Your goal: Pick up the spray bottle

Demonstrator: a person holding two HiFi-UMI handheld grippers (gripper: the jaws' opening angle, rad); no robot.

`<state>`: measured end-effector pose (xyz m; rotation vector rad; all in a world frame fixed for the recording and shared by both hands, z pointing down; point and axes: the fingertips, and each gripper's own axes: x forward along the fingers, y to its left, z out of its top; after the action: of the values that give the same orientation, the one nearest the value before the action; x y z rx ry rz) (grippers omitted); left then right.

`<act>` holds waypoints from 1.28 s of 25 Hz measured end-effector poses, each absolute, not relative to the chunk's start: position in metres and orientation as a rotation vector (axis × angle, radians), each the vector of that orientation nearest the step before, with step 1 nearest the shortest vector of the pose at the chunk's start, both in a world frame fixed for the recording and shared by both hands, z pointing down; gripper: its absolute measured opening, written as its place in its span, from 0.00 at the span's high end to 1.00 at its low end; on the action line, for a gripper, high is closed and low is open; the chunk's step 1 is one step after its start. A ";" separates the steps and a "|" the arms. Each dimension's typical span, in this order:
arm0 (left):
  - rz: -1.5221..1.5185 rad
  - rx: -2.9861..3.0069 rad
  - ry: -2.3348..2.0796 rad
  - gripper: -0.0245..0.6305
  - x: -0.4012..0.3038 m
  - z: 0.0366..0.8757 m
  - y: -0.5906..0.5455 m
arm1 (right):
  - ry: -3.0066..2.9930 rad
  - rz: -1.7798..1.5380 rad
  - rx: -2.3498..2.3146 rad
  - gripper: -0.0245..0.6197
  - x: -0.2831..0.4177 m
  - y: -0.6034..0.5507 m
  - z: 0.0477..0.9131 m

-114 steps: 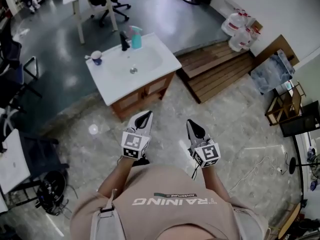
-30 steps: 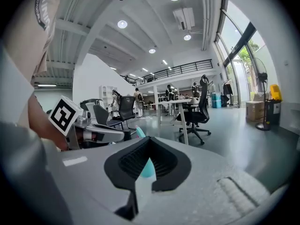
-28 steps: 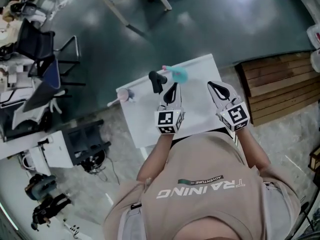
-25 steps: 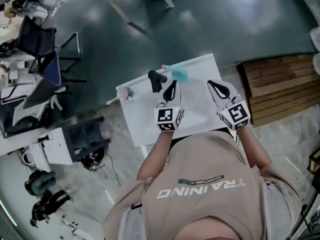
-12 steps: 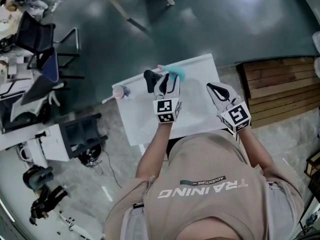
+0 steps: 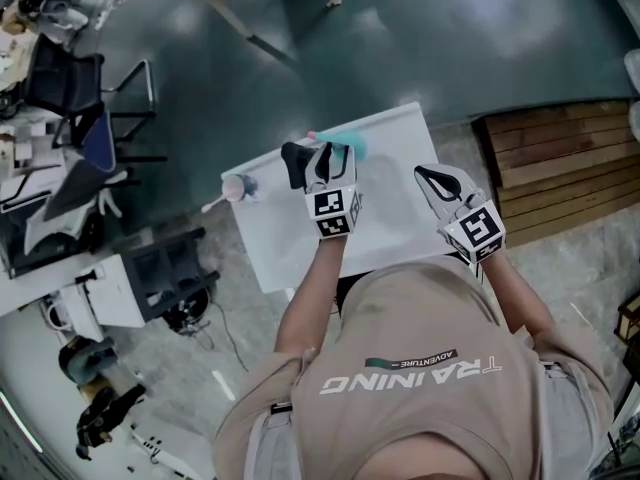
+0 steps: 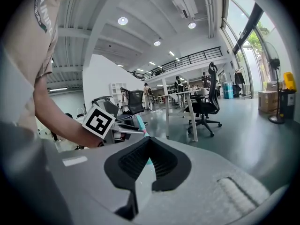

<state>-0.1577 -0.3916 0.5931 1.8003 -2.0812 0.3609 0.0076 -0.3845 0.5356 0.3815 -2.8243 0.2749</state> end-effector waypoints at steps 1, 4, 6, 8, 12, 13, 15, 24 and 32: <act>0.360 1.804 -2.080 0.68 -0.157 0.593 -0.393 | -2.818 0.277 0.377 0.96 0.009 -0.384 0.536; 0.354 1.821 -2.080 0.67 -0.156 0.592 -0.399 | -2.789 0.290 0.375 0.96 0.014 -0.383 0.542; 0.355 1.828 -2.092 0.67 -0.158 0.590 -0.403 | -2.785 0.295 0.375 0.96 0.014 -0.384 0.543; 0.356 1.830 -2.106 0.69 -0.160 0.589 -0.404 | -2.790 0.299 0.371 0.96 0.013 -0.384 0.542; 0.364 1.851 -2.119 0.71 -0.160 0.586 -0.406 | -2.793 0.314 0.362 0.96 0.012 -0.381 0.542; 0.368 1.858 -2.120 0.72 -0.159 0.585 -0.407 | -2.792 0.314 0.358 0.96 0.012 -0.380 0.543; 0.380 1.862 -2.129 0.72 -0.159 0.584 -0.407 | -2.790 0.316 0.347 0.96 0.011 -0.379 0.545; 0.366 1.889 -2.132 0.74 -0.146 0.566 -0.398 | -2.792 0.332 0.356 0.96 0.010 -0.382 0.546; 0.283 1.938 -2.131 0.74 -0.132 0.523 -0.375 | -2.820 0.309 0.355 0.96 -0.001 -0.382 0.534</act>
<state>-0.1323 -0.3752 0.5233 1.9383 -2.1305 0.2826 -0.0011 -0.3816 0.5339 0.3553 -2.8198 0.3089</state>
